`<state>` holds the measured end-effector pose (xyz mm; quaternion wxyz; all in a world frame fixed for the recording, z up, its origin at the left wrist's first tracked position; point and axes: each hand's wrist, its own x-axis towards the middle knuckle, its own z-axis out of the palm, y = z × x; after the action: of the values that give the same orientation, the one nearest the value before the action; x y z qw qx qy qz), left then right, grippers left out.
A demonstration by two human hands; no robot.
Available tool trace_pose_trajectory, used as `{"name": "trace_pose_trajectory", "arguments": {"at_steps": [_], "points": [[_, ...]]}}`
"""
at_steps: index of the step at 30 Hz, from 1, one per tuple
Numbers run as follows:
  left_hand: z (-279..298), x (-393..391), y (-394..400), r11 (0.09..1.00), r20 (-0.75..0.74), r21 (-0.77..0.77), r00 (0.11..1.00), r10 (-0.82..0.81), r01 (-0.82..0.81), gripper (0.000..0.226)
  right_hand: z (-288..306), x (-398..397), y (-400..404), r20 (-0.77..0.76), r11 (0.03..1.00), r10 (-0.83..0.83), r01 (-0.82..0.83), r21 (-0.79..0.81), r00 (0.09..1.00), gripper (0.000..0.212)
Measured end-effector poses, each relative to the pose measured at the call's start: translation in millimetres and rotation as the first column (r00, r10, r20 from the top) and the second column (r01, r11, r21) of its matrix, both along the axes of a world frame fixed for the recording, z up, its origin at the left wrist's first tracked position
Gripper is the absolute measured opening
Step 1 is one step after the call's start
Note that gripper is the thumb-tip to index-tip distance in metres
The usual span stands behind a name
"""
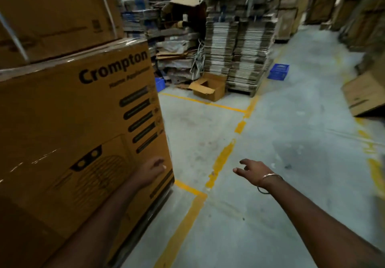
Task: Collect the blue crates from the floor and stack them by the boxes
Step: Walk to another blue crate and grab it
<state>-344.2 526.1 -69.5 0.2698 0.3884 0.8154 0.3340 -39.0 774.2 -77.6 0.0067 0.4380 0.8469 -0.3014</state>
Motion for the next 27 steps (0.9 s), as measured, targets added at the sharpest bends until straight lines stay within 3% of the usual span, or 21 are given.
{"name": "trace_pose_trajectory", "arguments": {"at_steps": [5, 11, 15, 27], "points": [[12.9, 2.3, 114.2, 0.992, -0.012, 0.06, 0.994, -0.108, 0.108, 0.054, 10.5, 9.5, 76.9, -0.08, 0.994, -0.069, 0.075, 0.079, 0.994, 0.06], [-10.1, -26.7, 243.3, 0.987, 0.005, 0.087, 0.991, -0.134, 0.133, 0.057, 5.7, -18.7, 194.9, -0.101, 0.989, -0.107, 0.116, 0.088, 0.989, 0.062], [-12.2, -58.8, 328.4, 0.992, -0.002, 0.066, 0.994, -0.106, 0.106, 0.037, 2.9, -53.2, 274.1, -0.084, 0.989, -0.12, 0.126, 0.072, 0.989, 0.06], [-6.7, -144.9, 557.5, 0.998, 0.0, 0.055, 1.0, -0.005, 0.005, 0.041, -0.1, -156.0, 506.2, -0.117, 0.997, -0.04, 0.048, 0.061, 0.992, 0.059]]}}
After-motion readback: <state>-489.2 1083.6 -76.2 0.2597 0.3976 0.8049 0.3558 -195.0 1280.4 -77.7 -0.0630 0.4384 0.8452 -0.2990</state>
